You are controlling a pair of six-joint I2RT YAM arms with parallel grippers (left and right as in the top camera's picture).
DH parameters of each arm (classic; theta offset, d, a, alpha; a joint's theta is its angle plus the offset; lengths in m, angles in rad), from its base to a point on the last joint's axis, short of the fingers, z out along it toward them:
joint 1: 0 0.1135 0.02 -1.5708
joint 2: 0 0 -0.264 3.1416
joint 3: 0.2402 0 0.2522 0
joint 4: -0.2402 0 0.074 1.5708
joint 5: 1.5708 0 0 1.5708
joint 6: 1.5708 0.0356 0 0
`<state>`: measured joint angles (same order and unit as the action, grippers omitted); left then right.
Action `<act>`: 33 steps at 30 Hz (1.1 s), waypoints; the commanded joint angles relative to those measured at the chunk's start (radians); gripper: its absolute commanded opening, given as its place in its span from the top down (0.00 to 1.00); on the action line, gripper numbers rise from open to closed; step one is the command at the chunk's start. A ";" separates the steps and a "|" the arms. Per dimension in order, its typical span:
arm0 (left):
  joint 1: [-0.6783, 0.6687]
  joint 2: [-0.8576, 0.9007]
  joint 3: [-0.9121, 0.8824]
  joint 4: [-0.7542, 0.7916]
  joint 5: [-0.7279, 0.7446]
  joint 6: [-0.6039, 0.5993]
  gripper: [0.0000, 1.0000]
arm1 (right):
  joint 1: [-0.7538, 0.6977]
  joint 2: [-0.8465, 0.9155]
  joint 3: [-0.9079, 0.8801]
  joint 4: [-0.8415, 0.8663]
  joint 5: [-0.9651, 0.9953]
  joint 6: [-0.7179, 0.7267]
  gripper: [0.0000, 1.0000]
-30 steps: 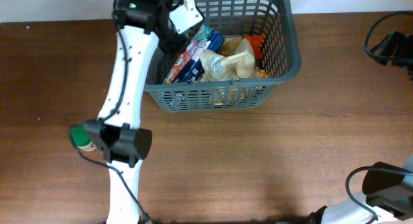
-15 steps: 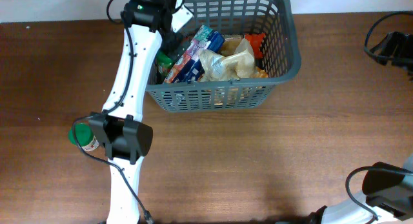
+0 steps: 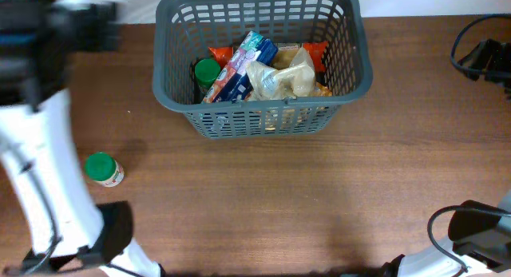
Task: Pack container
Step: 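Lower the jar into the basket and open the left gripper, then reach the left gripper to the near green-lidded jar and grasp it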
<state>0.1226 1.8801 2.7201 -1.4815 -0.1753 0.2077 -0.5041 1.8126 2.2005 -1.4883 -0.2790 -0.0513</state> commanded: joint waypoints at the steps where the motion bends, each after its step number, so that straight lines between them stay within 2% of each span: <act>1: 0.173 0.051 -0.105 -0.059 0.064 -0.131 0.00 | 0.000 -0.009 -0.005 0.003 -0.009 0.008 0.01; 4: 0.291 0.057 -0.256 -0.105 0.170 -0.194 0.09 | 0.000 -0.009 -0.005 0.003 -0.009 0.008 0.01; 7: 0.359 0.076 -0.461 -0.098 0.254 -0.193 0.09 | 0.000 -0.009 -0.005 0.003 -0.009 0.008 0.01; 10: 0.384 0.091 -0.795 0.014 0.259 -0.193 0.09 | 0.000 -0.009 -0.005 0.003 -0.009 0.008 0.01; 13: 0.371 0.091 -0.931 0.074 0.269 -0.193 0.09 | 0.000 -0.009 -0.005 0.003 -0.009 0.008 0.01; 21: 0.330 0.091 -1.177 0.210 0.266 -0.188 0.09 | 0.000 -0.009 -0.005 0.003 -0.009 0.008 0.01; 27: 0.332 0.091 -1.276 0.278 0.249 -0.182 0.10 | 0.000 -0.009 -0.005 0.003 -0.009 0.008 0.01; 33: 0.332 0.091 -1.308 0.289 0.239 -0.182 0.21 | 0.000 -0.009 -0.005 0.003 -0.009 0.008 0.01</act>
<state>0.4511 1.9808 1.4288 -1.1938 0.0708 0.0250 -0.5041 1.8126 2.2005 -1.4883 -0.2790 -0.0509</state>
